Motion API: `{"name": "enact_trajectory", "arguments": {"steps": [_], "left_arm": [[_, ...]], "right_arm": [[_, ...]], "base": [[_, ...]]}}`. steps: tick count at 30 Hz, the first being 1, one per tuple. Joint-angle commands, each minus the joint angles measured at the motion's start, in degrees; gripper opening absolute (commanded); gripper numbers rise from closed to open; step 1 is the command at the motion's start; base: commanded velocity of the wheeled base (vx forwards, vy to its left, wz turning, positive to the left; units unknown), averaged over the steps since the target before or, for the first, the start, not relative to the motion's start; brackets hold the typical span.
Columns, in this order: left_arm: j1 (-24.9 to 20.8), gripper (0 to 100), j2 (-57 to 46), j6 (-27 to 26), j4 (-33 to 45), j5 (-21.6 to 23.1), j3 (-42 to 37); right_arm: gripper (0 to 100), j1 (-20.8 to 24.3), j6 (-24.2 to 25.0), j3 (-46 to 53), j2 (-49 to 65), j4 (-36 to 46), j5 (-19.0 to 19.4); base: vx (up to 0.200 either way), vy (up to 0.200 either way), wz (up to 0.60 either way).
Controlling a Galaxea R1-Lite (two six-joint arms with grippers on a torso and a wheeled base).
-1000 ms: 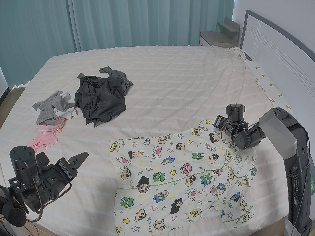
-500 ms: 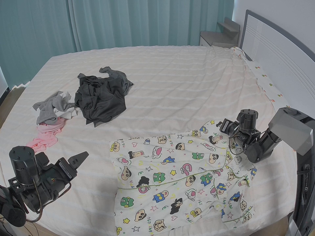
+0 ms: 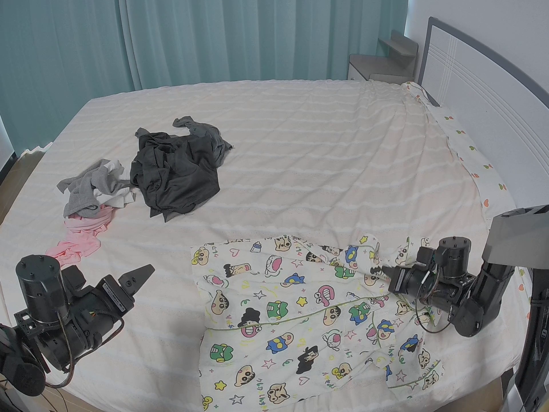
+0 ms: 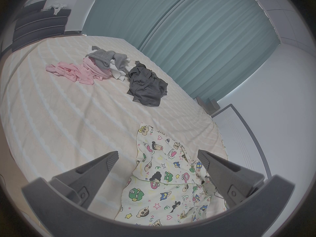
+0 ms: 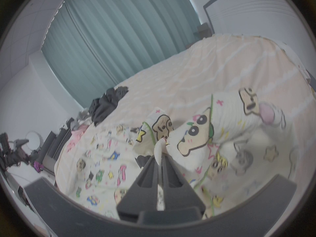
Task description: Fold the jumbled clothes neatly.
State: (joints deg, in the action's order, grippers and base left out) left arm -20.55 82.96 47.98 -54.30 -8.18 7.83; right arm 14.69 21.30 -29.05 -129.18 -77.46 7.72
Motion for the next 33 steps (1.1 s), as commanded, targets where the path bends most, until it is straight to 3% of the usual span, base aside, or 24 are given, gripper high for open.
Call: {"name": "enact_trajectory", "arguments": {"steps": [1,3,4,13,21,24,28,33], "left_arm": [[0.0,100,0.0,0.0,0.0,0.0,0.0],[0.0,100,0.0,0.0,0.0,0.0,0.0],[0.0,100,0.0,0.0,0.0,0.0,0.1],[0.0,100,0.0,0.1,0.0,0.0,0.1],[0.0,100,0.0,0.1,0.0,0.0,0.1],[0.0,100,0.0,0.0,0.0,0.0,0.1],[0.0,100,0.0,0.0,0.0,-0.1,0.1],[0.0,100,0.0,0.0,0.0,0.0,0.1]], "right_arm": [[0,1.1,-1.3,5.5,-1.0,-0.7,1.4],[0,1.1,-3.0,6.8,-2.0,-0.9,1.4],[100,1.0,-4.5,8.1,-3.1,-1.3,1.6],[100,1.2,-4.9,12.2,-1.5,-12.5,1.2],[100,1.0,-4.2,10.2,8.6,-12.2,1.2],[100,0.7,-4.3,5.4,8.9,-10.7,1.2],[100,0.6,-4.2,0.7,7.8,-1.5,1.5],[100,0.5,-4.2,-2.8,2.9,1.1,2.6]], "base": [[0.000,0.000,0.00],[0.000,0.000,0.00],[0.000,0.000,0.00],[0.000,0.000,0.00],[0.000,0.000,0.00],[0.000,0.000,0.00],[0.000,0.000,0.00],[0.000,0.000,0.00]]}}
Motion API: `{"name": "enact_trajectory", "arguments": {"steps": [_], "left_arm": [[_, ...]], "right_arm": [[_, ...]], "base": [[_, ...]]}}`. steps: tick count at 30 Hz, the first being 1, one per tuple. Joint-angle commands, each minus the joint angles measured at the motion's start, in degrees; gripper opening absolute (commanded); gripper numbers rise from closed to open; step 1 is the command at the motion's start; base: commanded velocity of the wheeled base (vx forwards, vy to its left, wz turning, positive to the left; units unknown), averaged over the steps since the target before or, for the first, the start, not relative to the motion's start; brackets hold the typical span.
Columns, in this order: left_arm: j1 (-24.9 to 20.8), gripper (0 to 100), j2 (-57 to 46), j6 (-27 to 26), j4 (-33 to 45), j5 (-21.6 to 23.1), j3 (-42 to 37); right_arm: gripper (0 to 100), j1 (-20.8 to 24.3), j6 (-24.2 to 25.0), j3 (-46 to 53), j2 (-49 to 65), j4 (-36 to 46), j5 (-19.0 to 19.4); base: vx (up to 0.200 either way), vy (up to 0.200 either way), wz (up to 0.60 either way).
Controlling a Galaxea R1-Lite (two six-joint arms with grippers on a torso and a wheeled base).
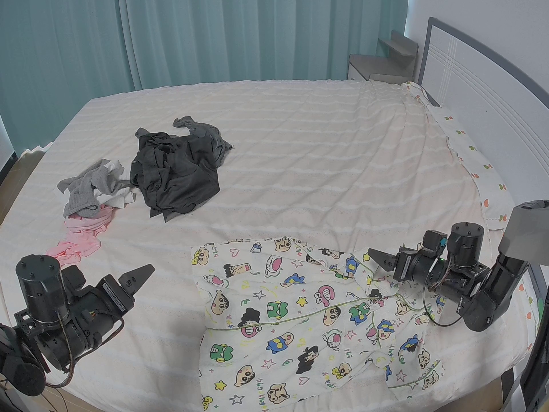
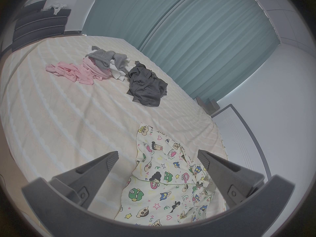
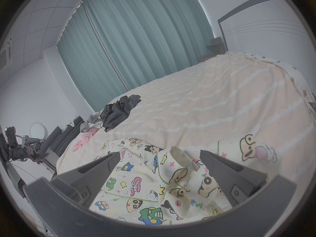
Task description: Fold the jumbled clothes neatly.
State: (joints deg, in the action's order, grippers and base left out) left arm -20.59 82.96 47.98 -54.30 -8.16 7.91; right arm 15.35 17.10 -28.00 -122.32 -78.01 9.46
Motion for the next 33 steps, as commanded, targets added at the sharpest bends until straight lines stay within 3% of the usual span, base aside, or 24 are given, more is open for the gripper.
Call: {"name": "enact_trajectory", "arguments": {"steps": [1,18,19,33], "left_arm": [[0.0,100,0.0,0.0,0.0,0.0,0.0],[0.0,100,0.3,0.0,0.0,0.0,0.0],[0.0,100,0.2,0.0,0.0,0.0,0.0],[0.1,100,0.1,0.0,0.0,-0.2,0.1]], "right_arm": [[100,-0.1,-0.1,-4.3,-5.0,1.6,0.9],[100,2.2,-0.8,-11.7,-11.4,6.3,0.8],[0,2.5,-1.5,-11.8,-11.2,7.9,0.7],[0,1.3,-3.0,-15.5,-8.3,7.9,-2.7]], "base": [[0.000,0.000,0.00],[0.000,0.000,0.00],[0.000,0.000,0.00],[0.000,0.000,0.00]]}}
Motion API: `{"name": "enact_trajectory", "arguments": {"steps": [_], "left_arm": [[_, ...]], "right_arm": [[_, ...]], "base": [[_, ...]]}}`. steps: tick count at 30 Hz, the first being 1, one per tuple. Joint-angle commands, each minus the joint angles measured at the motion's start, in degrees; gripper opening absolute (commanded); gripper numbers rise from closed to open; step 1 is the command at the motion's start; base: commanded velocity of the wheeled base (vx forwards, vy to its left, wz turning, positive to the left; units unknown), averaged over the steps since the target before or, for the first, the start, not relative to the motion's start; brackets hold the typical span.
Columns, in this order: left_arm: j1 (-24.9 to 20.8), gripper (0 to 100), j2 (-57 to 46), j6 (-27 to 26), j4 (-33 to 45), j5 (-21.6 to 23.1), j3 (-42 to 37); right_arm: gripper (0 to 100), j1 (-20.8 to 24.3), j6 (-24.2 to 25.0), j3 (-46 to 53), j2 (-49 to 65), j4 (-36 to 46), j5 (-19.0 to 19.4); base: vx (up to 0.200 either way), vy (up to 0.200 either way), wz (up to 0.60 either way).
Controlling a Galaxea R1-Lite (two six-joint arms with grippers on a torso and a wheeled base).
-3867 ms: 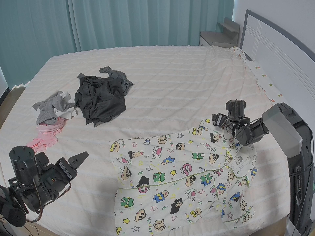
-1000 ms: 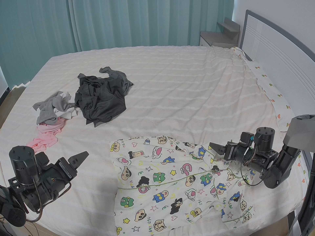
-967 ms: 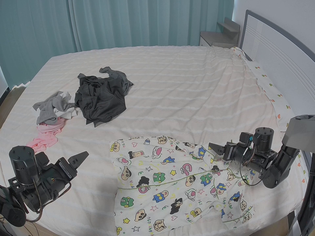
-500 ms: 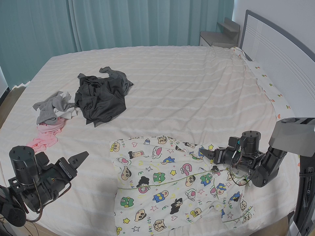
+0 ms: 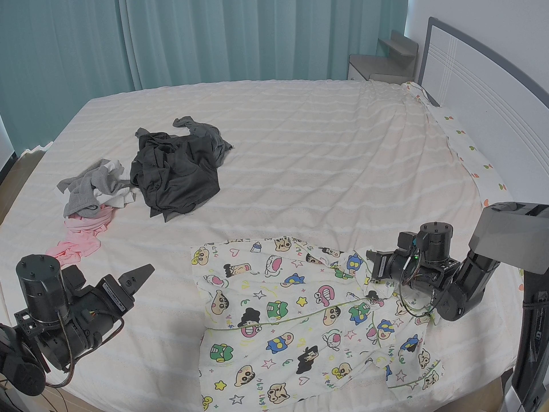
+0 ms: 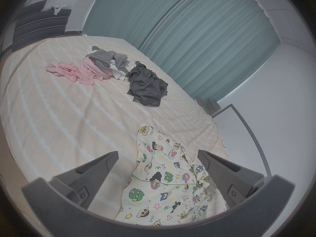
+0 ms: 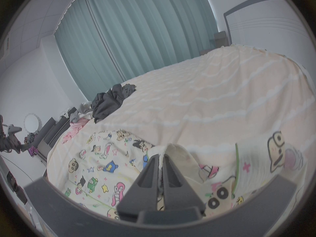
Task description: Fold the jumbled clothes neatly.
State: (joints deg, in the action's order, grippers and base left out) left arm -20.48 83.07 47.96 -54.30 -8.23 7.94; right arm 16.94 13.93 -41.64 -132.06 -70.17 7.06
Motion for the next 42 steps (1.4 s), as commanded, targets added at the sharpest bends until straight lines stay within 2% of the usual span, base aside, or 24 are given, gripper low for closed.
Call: {"name": "enact_trajectory", "arguments": {"steps": [1,8,13,22,30,31,37,40,42], "left_arm": [[0.0,100,-0.1,0.0,0.0,-0.1,0.1],[0.0,100,0.2,0.0,0.0,0.0,0.0],[0.0,100,0.2,0.0,0.0,-0.1,0.0],[0.0,100,0.3,-0.1,0.0,-0.2,-0.1],[-0.1,100,0.3,-0.1,0.0,-0.3,-0.1],[-0.1,100,0.3,-0.1,0.0,-0.3,-0.1],[-0.1,100,0.4,-0.1,0.0,-0.2,-0.2],[-0.1,100,0.5,-0.1,0.0,-0.2,-0.2],[-0.1,100,0.5,-0.1,0.0,-0.2,-0.2]], "right_arm": [[0,-0.4,0.0,-3.7,1.7,0.0,-1.1],[0,-2.2,-0.8,-14.7,2.2,7.5,-2.8],[0,-3.2,-1.0,-24.9,1.2,13.9,-6.1],[0,-6.0,-1.6,-38.5,-4.0,23.5,-6.4],[0,-7.6,-2.9,-44.2,-8.6,25.3,-6.4],[100,-7.9,-3.2,-46.3,-9.8,25.7,-6.4],[100,-8.4,-1.1,-48.8,-11.4,24.9,-6.2],[100,-7.9,8.8,-48.8,-9.7,25.3,-6.4],[100,-8.0,10.1,-49.0,-9.4,25.8,-6.4]], "base": [[0.000,0.000,0.00],[0.000,0.000,0.00],[0.000,0.000,0.00],[0.000,0.000,0.00],[0.000,0.000,0.00],[0.000,0.000,0.00],[0.000,0.000,0.00],[0.000,0.000,0.00],[0.000,0.000,0.00]]}}
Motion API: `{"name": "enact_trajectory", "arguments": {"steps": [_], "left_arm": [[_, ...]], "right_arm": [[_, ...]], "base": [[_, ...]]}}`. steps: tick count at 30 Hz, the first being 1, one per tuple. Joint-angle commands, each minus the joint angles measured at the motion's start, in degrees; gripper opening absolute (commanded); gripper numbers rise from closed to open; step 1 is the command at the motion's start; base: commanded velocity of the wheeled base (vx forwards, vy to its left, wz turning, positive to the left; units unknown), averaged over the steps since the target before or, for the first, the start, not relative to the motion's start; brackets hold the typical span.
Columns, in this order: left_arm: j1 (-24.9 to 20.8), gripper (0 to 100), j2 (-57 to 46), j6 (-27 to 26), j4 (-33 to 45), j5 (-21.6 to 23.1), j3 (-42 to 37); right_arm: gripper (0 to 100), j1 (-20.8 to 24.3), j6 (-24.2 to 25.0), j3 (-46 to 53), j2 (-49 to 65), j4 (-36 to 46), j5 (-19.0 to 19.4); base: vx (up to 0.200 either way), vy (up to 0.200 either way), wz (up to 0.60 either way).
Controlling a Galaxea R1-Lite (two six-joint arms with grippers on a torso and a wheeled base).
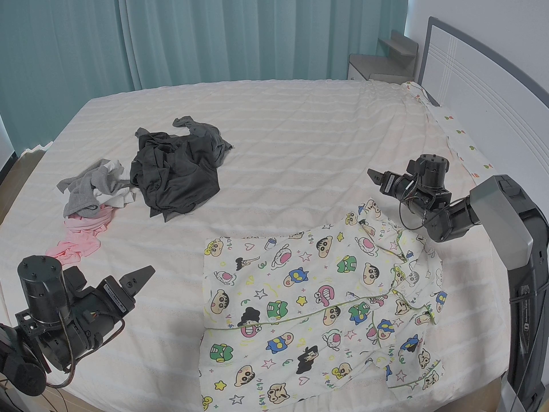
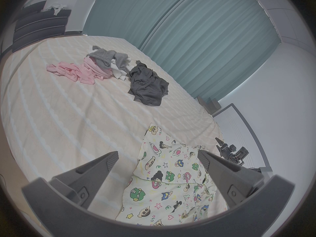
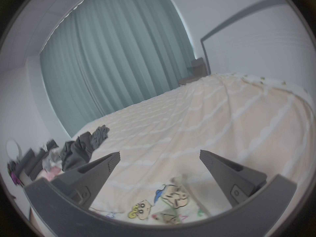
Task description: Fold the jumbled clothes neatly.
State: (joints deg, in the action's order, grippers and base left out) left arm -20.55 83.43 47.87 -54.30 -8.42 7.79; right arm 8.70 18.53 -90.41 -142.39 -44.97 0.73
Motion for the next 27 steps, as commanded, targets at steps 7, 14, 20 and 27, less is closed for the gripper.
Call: {"name": "enact_trajectory", "arguments": {"steps": [7,14,20,27], "left_arm": [[0.0,100,0.5,-0.1,0.0,0.0,0.0],[0.0,100,0.5,-0.1,0.0,0.0,0.0],[0.0,100,0.3,-0.1,0.0,0.0,0.0],[0.0,100,0.3,-0.1,0.0,0.0,0.0]], "right_arm": [[100,-2.8,8.5,0.8,1.9,6.5,-0.4],[100,-3.3,8.5,10.5,5.1,8.8,2.0],[100,-2.3,5.9,14.6,4.7,7.5,4.5],[100,1.5,-1.5,16.6,4.1,1.5,3.6]], "base": [[0.000,0.000,0.00],[0.000,0.000,0.00],[0.000,0.000,0.00],[0.000,0.000,0.00]]}}
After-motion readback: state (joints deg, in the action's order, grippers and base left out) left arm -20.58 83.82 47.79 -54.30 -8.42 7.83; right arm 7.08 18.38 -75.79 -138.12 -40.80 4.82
